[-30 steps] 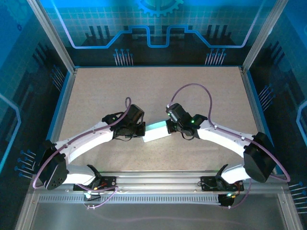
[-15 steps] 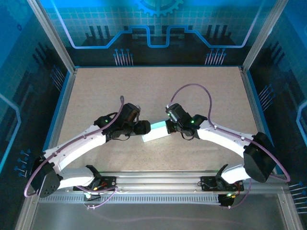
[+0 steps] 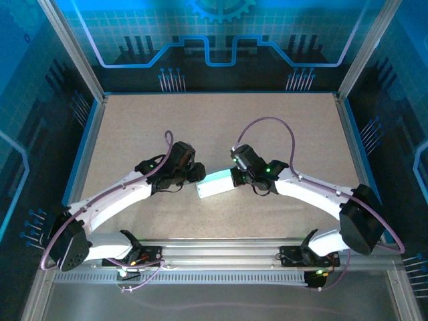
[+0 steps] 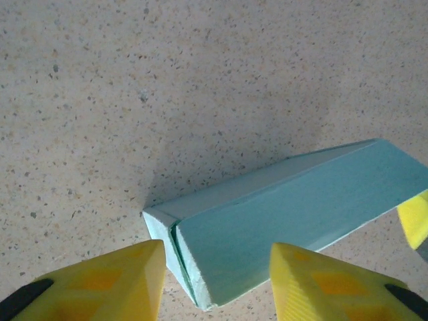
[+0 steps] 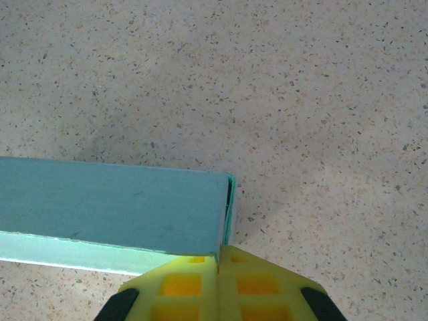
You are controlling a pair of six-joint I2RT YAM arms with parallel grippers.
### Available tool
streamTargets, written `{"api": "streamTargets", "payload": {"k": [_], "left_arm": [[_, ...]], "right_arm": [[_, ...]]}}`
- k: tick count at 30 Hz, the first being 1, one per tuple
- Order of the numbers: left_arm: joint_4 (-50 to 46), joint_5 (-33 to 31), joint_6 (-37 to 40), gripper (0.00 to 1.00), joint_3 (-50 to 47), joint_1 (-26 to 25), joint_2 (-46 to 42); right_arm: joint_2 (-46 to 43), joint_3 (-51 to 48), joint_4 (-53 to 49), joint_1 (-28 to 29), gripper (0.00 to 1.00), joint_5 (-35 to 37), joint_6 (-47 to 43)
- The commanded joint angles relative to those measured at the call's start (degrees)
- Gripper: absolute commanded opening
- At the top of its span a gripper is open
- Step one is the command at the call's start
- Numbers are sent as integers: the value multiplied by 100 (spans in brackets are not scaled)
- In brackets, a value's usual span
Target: Fold the paper box
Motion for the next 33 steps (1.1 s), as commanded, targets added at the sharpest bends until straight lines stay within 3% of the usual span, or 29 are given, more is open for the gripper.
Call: {"api": "streamTargets", "payload": {"k": [1,10,25,29,33], "left_arm": [[56,168,-160,45,-199,28,124],[125,280,-266,42,-458,28,134],[221,334,-318,42,-584,21,152],[245,359,-323,42,-630,27,169],[273,370,-346,42,-702,28,161]], "right_arm": [[71,6,-123,69,0,-65,-46],[-76,68,-121,69,10,-121,-55],[-809,-185,405,-35,67,-418,-192],[-443,104,156,-180,69,-598,94],[24,483,-291,-277,61,-611,229]]}}
